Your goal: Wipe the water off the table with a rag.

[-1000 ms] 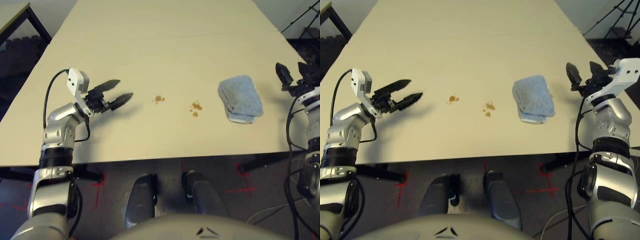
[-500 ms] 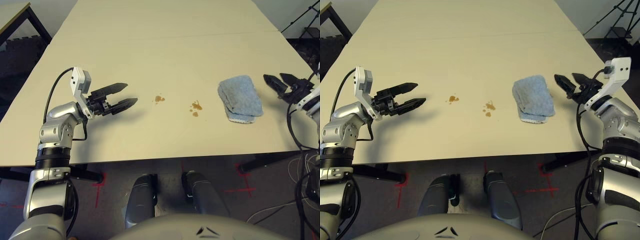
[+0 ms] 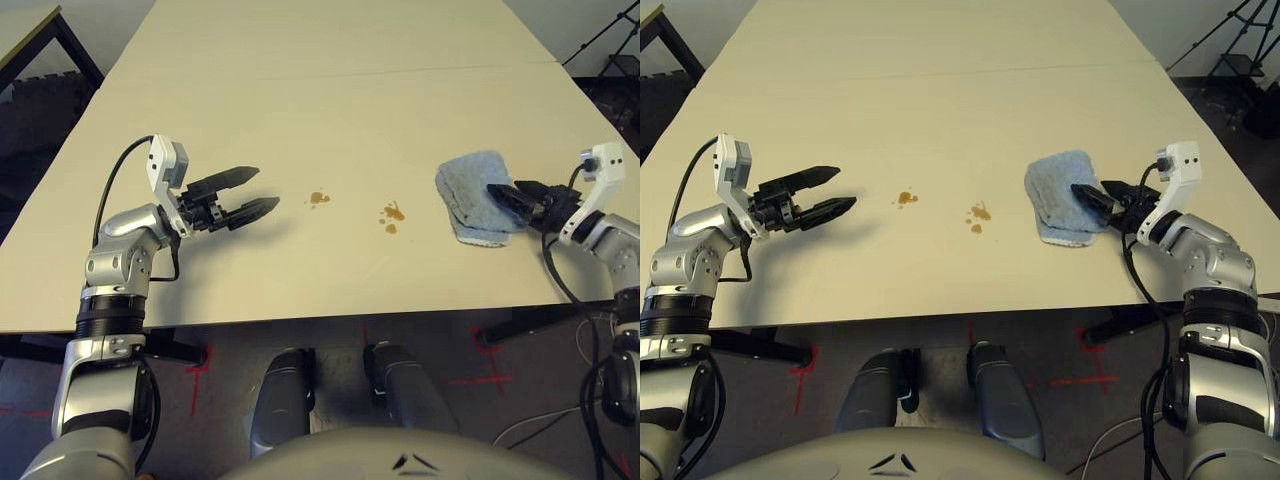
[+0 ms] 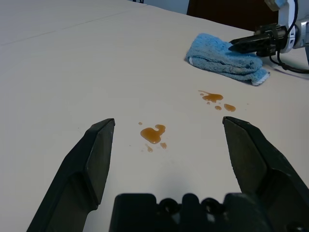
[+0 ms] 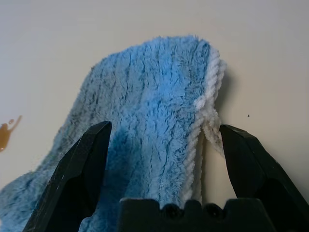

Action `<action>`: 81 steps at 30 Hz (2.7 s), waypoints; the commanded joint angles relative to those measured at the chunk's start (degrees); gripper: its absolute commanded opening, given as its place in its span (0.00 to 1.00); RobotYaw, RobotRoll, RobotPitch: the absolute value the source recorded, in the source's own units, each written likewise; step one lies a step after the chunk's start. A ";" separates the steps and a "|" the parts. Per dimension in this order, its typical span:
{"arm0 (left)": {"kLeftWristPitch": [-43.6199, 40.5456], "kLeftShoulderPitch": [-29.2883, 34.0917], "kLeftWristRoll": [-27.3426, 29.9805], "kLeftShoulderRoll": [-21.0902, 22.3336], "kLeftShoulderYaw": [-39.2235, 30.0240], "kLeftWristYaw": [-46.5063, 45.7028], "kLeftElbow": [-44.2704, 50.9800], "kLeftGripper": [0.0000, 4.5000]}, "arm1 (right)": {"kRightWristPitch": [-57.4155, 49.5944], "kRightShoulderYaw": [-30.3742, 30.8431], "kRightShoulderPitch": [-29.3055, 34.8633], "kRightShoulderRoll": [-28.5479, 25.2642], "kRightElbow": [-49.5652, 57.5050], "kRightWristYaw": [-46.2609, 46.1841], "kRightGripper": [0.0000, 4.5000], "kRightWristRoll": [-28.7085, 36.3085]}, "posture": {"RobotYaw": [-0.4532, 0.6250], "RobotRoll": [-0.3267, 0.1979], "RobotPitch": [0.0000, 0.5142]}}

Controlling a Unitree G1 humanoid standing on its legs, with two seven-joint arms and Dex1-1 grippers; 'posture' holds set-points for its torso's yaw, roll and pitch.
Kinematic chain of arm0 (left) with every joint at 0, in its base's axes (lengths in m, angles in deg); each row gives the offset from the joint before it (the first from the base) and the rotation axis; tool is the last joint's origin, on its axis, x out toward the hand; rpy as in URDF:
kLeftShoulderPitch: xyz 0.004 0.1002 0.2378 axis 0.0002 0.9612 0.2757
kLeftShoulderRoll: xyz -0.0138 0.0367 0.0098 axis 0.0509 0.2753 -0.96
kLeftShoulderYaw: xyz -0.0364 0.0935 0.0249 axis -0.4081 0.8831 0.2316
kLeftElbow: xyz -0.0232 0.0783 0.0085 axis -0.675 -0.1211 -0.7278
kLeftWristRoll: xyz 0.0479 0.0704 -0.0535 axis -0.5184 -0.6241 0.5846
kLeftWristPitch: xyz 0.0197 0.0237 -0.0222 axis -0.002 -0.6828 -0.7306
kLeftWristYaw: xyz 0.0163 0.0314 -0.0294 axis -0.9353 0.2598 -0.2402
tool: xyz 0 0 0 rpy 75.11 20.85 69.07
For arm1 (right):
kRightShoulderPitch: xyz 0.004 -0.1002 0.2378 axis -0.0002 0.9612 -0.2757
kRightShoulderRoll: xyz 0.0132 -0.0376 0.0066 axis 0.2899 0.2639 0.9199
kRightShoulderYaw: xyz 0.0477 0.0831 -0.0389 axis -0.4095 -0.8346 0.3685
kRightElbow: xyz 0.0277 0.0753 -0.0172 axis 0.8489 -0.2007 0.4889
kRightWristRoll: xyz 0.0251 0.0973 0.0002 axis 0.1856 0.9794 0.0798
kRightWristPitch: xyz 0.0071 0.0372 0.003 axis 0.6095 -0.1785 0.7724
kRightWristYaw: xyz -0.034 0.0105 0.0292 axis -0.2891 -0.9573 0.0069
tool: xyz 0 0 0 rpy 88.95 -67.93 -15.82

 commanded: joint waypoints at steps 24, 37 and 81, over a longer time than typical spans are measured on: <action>0.57 0.07 -0.74 0.18 0.61 -0.16 0.10 1.00 | -4.31 8.36 1.27 1.00 2.57 3.23 0.91 -4.84 | 0.32 0.62 0.24; 1.12 -0.30 -1.07 0.17 0.64 -0.16 -0.52 1.00 | -1.87 6.67 -1.20 0.86 0.52 -2.50 0.04 -6.33 | 0.32 0.62 0.23; 0.03 0.63 -2.05 3.65 1.82 4.78 -0.60 1.00 | -27.80 21.44 8.23 21.08 34.34 -10.21 0.04 -0.75 | 0.32 0.62 0.23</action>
